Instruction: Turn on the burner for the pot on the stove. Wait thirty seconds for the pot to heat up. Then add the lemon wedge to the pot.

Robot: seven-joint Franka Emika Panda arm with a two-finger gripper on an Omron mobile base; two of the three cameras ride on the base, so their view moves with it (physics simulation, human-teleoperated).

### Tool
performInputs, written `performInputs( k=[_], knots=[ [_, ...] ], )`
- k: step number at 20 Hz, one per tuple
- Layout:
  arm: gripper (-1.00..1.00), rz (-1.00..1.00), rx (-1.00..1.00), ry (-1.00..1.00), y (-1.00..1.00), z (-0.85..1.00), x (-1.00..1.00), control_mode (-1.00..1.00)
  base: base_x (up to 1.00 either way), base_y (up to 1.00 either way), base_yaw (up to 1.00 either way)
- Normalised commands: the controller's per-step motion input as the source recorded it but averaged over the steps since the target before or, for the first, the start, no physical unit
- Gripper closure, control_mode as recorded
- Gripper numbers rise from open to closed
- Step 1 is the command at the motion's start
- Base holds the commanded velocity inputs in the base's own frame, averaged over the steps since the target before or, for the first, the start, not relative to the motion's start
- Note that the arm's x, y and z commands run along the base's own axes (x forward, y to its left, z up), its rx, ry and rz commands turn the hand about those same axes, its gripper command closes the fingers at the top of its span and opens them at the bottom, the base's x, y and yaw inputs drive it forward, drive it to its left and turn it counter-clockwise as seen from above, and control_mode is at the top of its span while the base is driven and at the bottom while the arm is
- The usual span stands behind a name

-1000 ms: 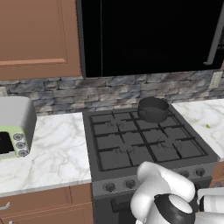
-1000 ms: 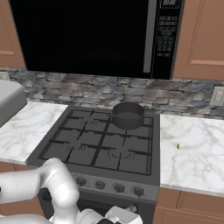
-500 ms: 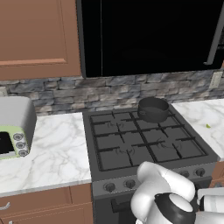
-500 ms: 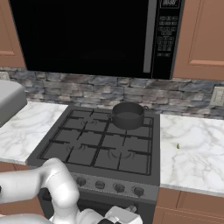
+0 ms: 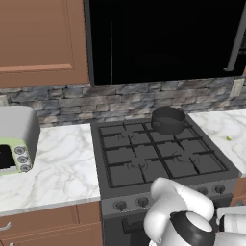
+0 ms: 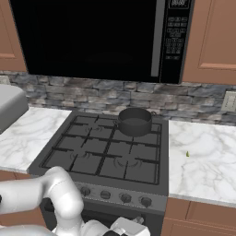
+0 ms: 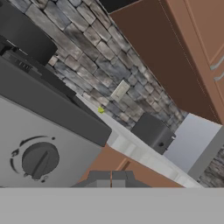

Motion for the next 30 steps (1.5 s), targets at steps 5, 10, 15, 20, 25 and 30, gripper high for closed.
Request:
performInputs(
  k=[5,10,15,20,25,30],
  knots=[
    [1.00,0.00,0.00,0.00,0.00,0.00,0.00,-1.00,0.00,0.00,0.00],
    [1.00,0.00,0.00,0.00,0.00,0.00,0.00,-1.00,0.00,0.00,0.00],
    [1.00,0.00,0.00,0.00,0.00,0.00,0.00,-1.00,0.00,0.00,0.00],
    [1.00,0.00,0.00,0.00,0.00,0.00,0.00,-1.00,0.00,0.00,0.00],
    [1.00,0.00,0.00,0.00,0.00,0.00,0.00,-1.00,0.00,0.00,0.00],
    [1.00,0.00,0.00,0.00,0.00,0.00,0.00,-1.00,0.00,0.00,0.00]
  ],
)
